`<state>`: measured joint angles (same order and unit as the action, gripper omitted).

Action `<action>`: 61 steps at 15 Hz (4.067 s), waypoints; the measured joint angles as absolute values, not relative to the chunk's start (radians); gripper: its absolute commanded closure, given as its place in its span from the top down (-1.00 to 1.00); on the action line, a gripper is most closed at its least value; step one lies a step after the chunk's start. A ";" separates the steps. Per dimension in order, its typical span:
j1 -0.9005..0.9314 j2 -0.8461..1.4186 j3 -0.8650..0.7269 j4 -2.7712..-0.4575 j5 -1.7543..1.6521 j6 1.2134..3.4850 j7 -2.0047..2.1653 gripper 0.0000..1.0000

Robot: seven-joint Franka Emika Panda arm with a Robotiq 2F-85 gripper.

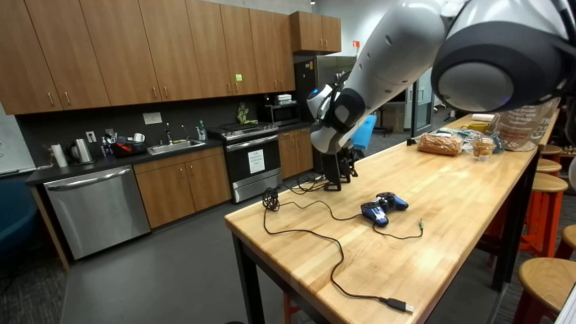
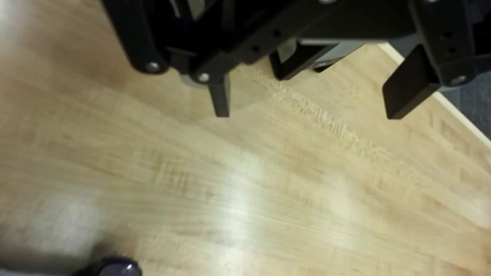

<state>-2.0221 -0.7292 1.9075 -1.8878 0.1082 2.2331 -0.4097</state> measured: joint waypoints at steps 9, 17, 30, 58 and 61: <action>-1.999 -0.544 1.996 -2.033 0.198 2.236 -0.465 1.00; -2.067 -0.511 2.087 -2.028 0.340 2.307 -0.545 1.00; -2.075 -0.511 2.089 -2.014 0.293 2.388 -0.627 1.00; -2.074 -0.522 2.088 -2.014 0.237 2.400 -0.641 1.00; -2.074 -0.522 2.090 -2.014 0.237 2.416 -0.641 1.00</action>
<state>-2.0736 -0.5215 2.0895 -2.0141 0.2370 2.4157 -0.6415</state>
